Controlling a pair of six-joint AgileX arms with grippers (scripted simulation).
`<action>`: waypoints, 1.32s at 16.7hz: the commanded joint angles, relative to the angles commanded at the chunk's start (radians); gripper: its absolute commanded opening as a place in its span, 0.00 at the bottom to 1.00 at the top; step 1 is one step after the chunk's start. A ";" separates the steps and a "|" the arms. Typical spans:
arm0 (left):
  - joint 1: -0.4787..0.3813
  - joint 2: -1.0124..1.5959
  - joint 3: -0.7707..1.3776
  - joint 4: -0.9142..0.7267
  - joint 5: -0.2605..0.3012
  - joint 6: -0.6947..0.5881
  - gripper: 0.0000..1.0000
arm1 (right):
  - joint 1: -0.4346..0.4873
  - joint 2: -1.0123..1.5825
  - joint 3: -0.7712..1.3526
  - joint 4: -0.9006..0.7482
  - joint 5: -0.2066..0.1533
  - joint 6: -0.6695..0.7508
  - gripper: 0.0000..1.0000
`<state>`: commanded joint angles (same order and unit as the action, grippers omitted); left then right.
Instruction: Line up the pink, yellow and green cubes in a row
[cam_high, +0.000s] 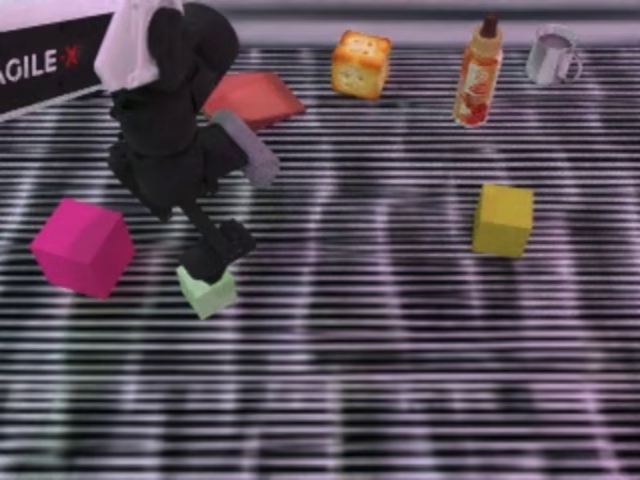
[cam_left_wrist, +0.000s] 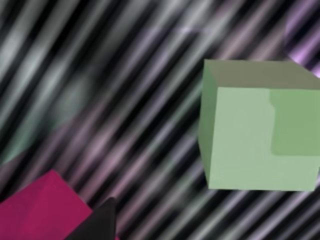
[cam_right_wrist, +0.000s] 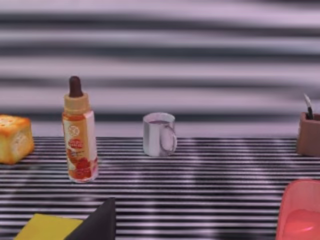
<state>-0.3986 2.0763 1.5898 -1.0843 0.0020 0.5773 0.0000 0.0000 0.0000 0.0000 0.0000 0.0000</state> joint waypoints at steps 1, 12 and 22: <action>0.000 0.000 0.000 0.000 0.000 0.000 1.00 | 0.000 0.000 0.000 0.000 0.000 0.000 1.00; 0.002 0.118 -0.153 0.277 0.001 0.003 1.00 | 0.000 0.000 0.000 0.000 0.000 0.000 1.00; 0.001 0.135 -0.170 0.304 0.001 0.003 0.62 | 0.000 0.000 0.000 0.000 0.000 0.000 1.00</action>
<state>-0.3971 2.2110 1.4201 -0.7799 0.0032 0.5806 0.0000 0.0000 0.0000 0.0000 0.0000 0.0000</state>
